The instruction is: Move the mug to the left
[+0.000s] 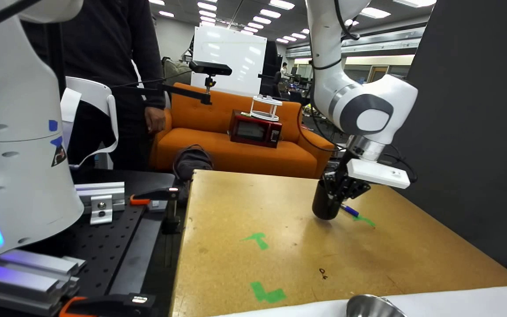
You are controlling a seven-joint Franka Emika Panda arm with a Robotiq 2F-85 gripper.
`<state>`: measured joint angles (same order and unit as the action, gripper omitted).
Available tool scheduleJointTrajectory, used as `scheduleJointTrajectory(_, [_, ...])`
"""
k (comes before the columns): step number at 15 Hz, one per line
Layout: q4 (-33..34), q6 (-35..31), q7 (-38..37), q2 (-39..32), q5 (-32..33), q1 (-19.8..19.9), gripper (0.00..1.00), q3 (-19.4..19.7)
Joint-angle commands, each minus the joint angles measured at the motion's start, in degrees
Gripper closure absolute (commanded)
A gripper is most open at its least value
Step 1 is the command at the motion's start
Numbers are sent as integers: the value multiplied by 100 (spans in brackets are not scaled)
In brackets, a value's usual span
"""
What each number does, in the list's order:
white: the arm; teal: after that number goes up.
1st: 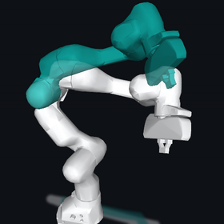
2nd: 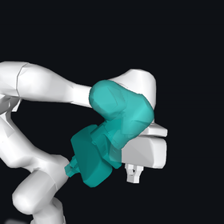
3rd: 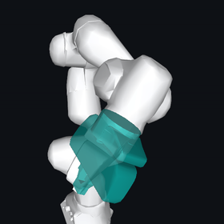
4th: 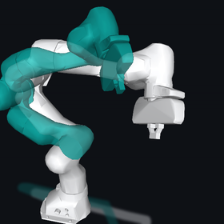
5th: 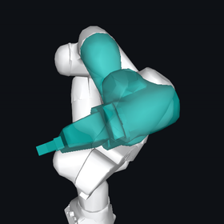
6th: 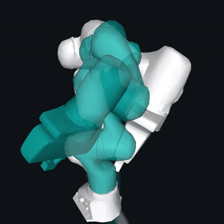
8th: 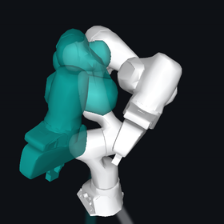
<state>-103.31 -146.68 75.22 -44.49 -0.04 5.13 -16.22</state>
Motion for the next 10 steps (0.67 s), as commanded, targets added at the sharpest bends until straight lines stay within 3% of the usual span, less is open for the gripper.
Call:
scheduleJointTrajectory(1, [-925, -723, -199, 459, -237, 27, 95, -199])
scheduleJointTrajectory(5, [-1583, -1136, -940, 764, -337, -81, 95, -444])
scheduleJointTrajectory(10, [-1849, -917, -1468, 1119, -302, -28, 95, -710])
